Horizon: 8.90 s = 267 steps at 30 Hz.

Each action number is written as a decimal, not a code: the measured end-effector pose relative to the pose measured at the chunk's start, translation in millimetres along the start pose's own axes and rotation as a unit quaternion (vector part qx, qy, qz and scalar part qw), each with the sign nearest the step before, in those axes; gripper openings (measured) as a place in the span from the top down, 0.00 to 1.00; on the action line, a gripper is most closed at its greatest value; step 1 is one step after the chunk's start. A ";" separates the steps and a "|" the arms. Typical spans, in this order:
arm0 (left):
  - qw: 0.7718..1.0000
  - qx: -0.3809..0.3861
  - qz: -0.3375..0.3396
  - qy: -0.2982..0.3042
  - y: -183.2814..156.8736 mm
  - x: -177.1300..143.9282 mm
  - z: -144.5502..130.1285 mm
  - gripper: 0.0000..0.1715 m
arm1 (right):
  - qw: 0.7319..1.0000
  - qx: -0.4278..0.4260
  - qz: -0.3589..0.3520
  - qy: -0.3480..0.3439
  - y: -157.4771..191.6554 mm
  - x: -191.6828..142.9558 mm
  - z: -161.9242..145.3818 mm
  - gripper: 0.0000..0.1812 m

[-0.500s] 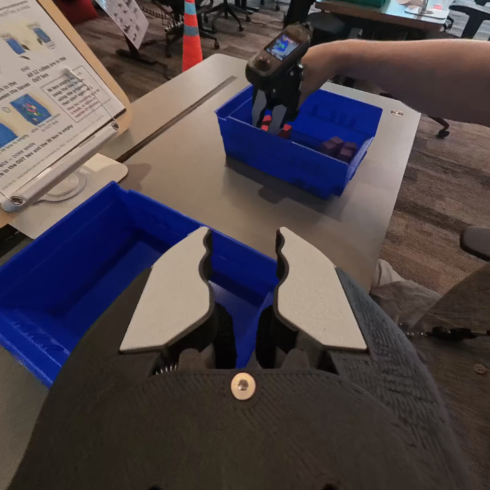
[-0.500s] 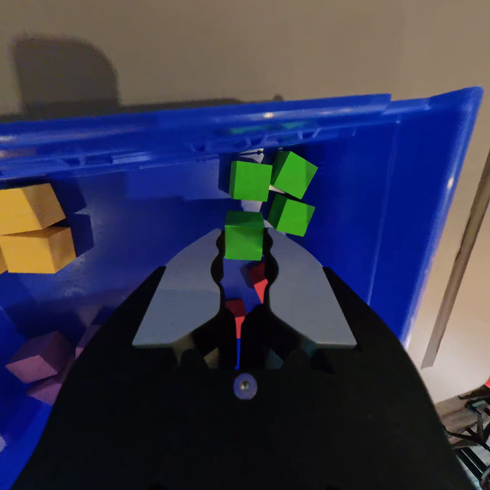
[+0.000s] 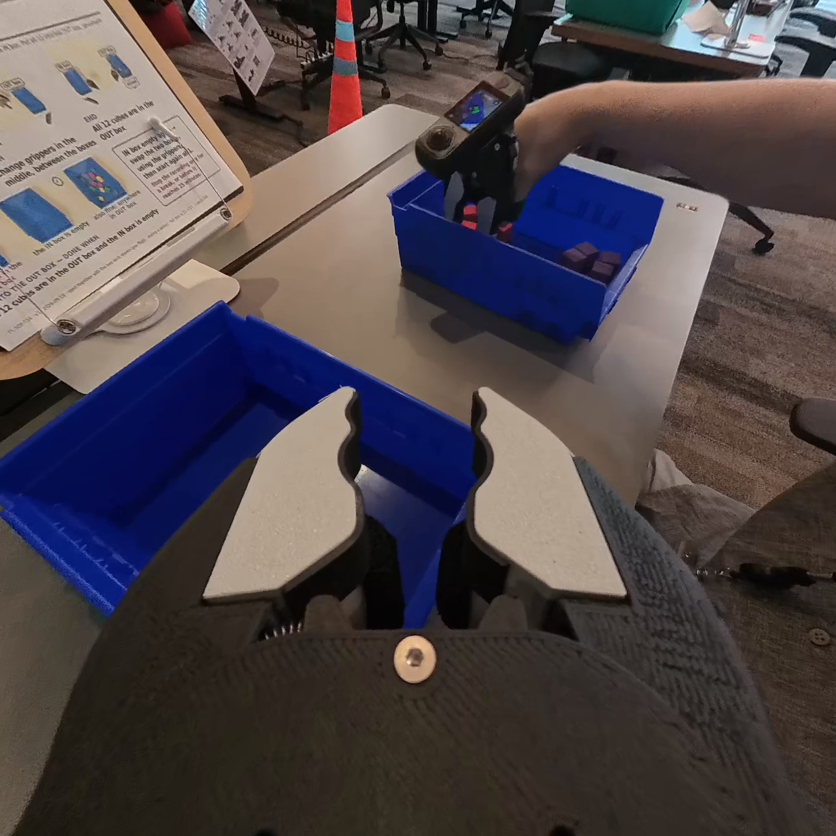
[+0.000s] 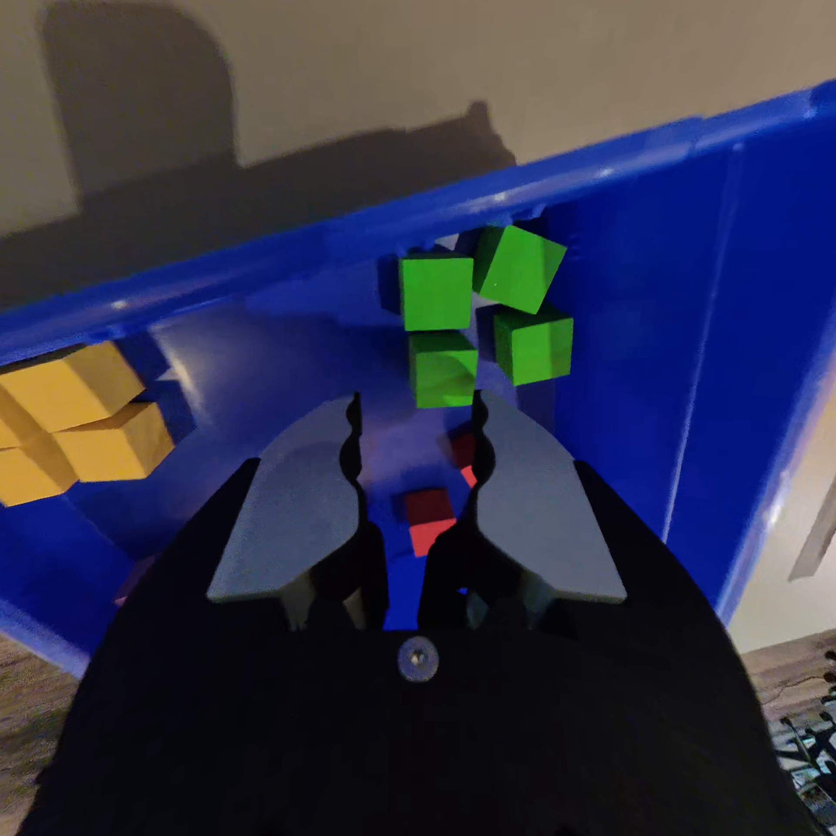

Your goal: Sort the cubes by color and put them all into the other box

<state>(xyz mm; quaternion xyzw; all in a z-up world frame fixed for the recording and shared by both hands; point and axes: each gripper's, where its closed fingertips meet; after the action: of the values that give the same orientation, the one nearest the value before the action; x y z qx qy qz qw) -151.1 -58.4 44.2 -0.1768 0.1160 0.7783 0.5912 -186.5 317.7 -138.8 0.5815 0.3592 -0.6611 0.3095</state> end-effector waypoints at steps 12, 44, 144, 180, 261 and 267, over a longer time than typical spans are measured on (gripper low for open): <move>0.995 -0.072 0.008 0.064 4.7 -1.2 -23.7 0.72 | 0.986 0.125 0.042 0.102 105.0 -67.7 -31.9 0.79; 0.998 -0.065 0.020 0.006 4.2 0.7 -12.0 0.72 | 0.989 0.140 -0.039 0.021 183.7 -191.0 1.1 0.73; 0.860 -0.123 0.495 -0.006 -10.2 -171.5 -146.9 0.70 | 0.831 0.214 -0.095 -0.505 310.1 -75.3 261.6 0.71; 0.674 0.636 -0.155 0.343 77.4 191.1 -87.5 0.90 | 0.870 0.236 -0.076 -0.426 284.8 -61.9 176.9 0.97; 0.899 -0.029 -0.087 0.429 -6.3 6.5 -85.0 0.70 | 0.873 0.321 -0.021 -0.367 143.2 -63.0 -133.4 0.93; 0.905 -0.076 -0.024 0.417 -36.4 97.5 -93.6 0.72 | 0.875 0.317 -0.029 -0.365 143.2 -63.5 -131.4 0.92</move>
<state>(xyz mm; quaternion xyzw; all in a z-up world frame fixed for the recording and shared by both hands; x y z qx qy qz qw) -126.5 0.8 -80.1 -0.5322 0.2886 0.6255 0.4921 12.1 348.0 -100.9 0.3553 0.0088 -0.9134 0.1983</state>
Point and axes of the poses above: each gripper's, where its closed fingertips meet, x out along the fingers, z out of its top, y = z × x across the jaws, and after that the axes turned 1 degree about -y, right-handed
